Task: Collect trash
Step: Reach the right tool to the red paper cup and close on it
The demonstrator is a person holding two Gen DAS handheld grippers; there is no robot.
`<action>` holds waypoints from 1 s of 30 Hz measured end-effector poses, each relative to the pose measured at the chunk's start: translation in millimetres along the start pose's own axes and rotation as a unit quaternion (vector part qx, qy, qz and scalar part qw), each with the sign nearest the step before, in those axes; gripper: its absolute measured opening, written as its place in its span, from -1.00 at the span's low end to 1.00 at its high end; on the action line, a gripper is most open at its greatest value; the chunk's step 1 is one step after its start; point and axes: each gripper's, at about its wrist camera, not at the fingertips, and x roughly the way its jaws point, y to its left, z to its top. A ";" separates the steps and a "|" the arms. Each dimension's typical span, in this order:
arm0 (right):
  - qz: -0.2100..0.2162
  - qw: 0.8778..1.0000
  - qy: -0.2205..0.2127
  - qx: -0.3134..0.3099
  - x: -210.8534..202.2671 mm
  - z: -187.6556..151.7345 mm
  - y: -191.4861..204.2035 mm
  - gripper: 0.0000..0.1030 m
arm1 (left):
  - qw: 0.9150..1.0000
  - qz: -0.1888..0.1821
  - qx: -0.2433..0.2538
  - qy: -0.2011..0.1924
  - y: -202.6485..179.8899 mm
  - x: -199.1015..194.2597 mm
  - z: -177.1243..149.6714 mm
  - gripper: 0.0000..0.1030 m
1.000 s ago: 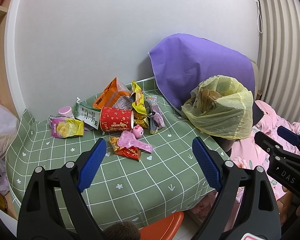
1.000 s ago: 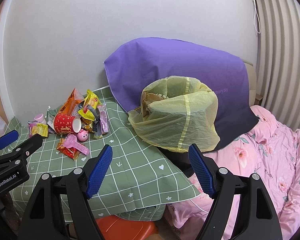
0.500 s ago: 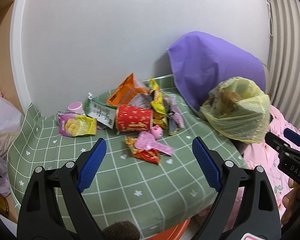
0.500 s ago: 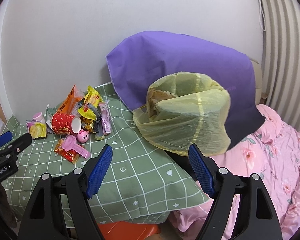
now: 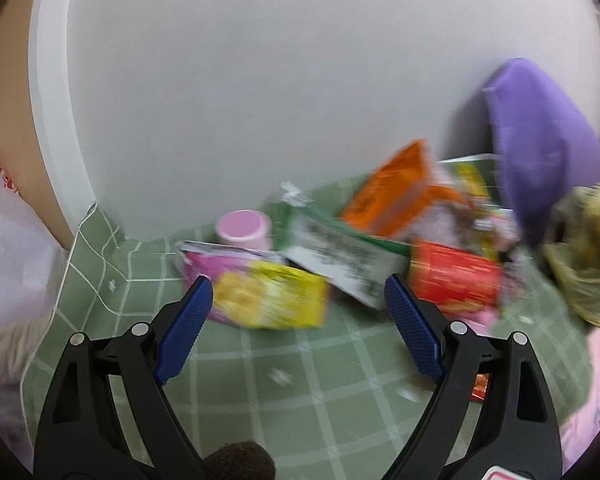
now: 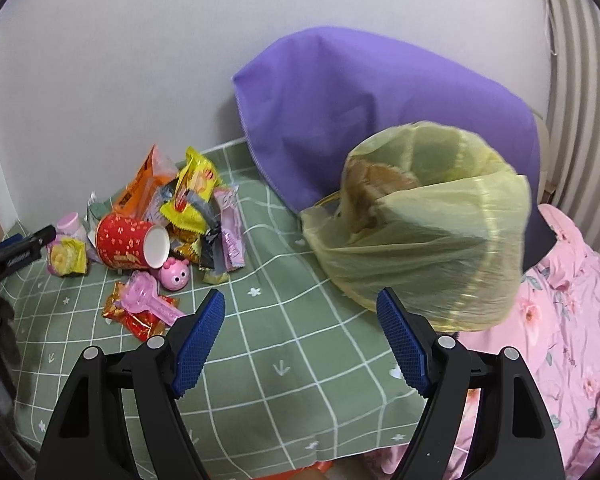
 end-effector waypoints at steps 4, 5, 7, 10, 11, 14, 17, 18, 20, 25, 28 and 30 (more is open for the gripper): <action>0.011 1.000 0.018 -0.020 14.3 4.1 16.3 0.45 | 0.998 0.007 -0.059 0.009 37.9 40.3 5.2 0.66; 0.022 0.999 0.025 -0.021 19.3 5.8 20.6 0.45 | 0.998 0.011 -0.067 0.008 41.9 45.5 5.8 0.67; 0.047 0.998 0.029 -0.025 26.7 8.3 28.0 0.45 | 0.997 0.007 -0.070 0.013 45.4 55.9 7.1 0.67; 0.078 0.995 0.030 -0.058 42.5 15.1 47.9 0.45 | 0.998 -0.004 -0.049 0.030 39.9 65.6 6.7 0.67; 0.091 0.993 0.029 -0.072 49.2 18.3 55.3 0.45 | 0.999 -0.004 -0.039 0.035 37.9 66.7 5.9 0.67; 0.135 0.984 0.021 -0.115 70.4 29.1 79.7 0.42 | 0.998 -0.009 -0.036 0.047 37.1 64.3 3.5 0.67; 0.195 0.969 0.017 -0.154 90.4 40.8 103.6 0.39 | 0.998 0.000 -0.031 0.053 32.4 49.2 -0.5 0.67; 0.208 0.964 0.021 -0.167 97.2 44.3 111.2 0.39 | 0.998 0.009 -0.029 0.059 31.1 43.1 -2.0 0.67; 0.233 0.951 0.020 -0.203 109.7 49.7 128.6 0.39 | 0.997 0.004 -0.037 0.065 30.8 32.2 -4.6 0.67; 0.260 0.928 0.045 -0.264 143.4 53.2 158.2 0.39 | 0.996 0.024 -0.049 0.073 46.0 20.4 -4.2 0.67; 0.269 0.918 0.055 -0.286 154.7 52.0 167.5 0.39 | 0.996 0.028 -0.046 0.069 52.0 14.8 -0.7 0.67; 0.272 0.914 0.059 -0.294 155.6 51.2 169.7 0.37 | 0.996 0.033 -0.054 0.070 63.4 15.3 1.5 0.67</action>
